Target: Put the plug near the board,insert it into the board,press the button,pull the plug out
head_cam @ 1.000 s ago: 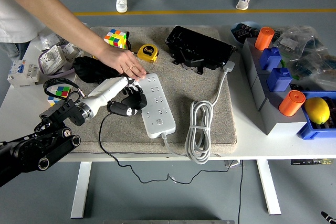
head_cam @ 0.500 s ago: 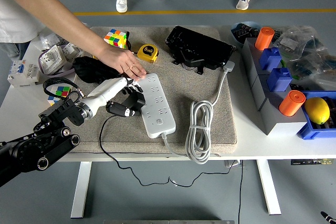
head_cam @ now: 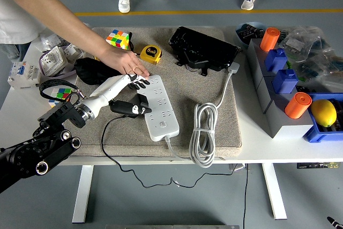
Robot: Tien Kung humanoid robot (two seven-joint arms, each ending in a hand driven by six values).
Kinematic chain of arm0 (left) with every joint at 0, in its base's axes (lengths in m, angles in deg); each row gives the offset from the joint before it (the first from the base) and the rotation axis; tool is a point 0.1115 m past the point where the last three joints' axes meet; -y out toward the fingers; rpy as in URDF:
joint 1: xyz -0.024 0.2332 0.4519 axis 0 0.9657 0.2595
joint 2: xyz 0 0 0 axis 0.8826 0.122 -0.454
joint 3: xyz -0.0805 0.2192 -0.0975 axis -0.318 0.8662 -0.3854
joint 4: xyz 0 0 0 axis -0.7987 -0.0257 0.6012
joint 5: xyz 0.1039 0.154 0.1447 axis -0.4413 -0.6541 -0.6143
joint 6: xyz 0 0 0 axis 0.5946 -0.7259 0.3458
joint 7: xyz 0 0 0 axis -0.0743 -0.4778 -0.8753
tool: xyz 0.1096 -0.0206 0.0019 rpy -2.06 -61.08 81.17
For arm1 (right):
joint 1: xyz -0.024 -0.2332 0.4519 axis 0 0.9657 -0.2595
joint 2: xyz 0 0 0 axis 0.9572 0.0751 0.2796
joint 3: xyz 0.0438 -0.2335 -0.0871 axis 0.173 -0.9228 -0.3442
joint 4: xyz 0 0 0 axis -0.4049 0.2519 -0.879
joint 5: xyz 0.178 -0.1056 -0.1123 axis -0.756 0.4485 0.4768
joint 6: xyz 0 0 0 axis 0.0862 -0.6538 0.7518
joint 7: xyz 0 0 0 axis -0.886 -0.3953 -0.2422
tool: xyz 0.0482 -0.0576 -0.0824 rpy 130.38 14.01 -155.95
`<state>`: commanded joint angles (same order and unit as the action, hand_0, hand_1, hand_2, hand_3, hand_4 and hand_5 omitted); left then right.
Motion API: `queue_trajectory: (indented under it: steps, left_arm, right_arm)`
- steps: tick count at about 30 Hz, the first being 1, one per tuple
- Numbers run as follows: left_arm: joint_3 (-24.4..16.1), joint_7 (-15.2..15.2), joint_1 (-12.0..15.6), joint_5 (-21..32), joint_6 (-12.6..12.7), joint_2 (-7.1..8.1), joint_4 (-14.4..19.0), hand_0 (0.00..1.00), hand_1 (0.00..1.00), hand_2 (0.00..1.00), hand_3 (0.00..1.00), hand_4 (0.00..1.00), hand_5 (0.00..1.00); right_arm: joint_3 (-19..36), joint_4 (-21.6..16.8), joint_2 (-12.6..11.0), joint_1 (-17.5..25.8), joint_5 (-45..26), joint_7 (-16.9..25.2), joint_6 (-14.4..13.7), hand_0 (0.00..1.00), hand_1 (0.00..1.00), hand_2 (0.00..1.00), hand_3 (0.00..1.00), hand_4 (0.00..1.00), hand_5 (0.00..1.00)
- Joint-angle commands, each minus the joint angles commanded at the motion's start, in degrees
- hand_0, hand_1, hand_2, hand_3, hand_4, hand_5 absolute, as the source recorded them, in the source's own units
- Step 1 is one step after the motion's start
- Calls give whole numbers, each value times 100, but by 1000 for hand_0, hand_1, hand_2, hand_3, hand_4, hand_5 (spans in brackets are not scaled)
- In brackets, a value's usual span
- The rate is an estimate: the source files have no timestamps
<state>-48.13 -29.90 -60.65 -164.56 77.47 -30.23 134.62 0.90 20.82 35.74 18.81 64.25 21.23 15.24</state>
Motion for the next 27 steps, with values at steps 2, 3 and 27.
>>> queue_trajectory:
  steps: [2,3,27]
  left_arm:
    - [-96,70,96,37,30,32,139,597,677,713,757,998,467]
    - [-140,142,153,85,64,55,217,597,677,713,757,998,467]
    - [-917,253,1634,-341,541,370,954,776,796,804,777,767,803]
  right_arm:
    - [-2,-2,-3,3,3,0,1,607,625,627,549,994,404]
    - [1,-3,-4,5,4,1,1,607,625,627,549,994,404]
    - [42,-10,-6,44,27,25,3,608,624,627,549,993,404]
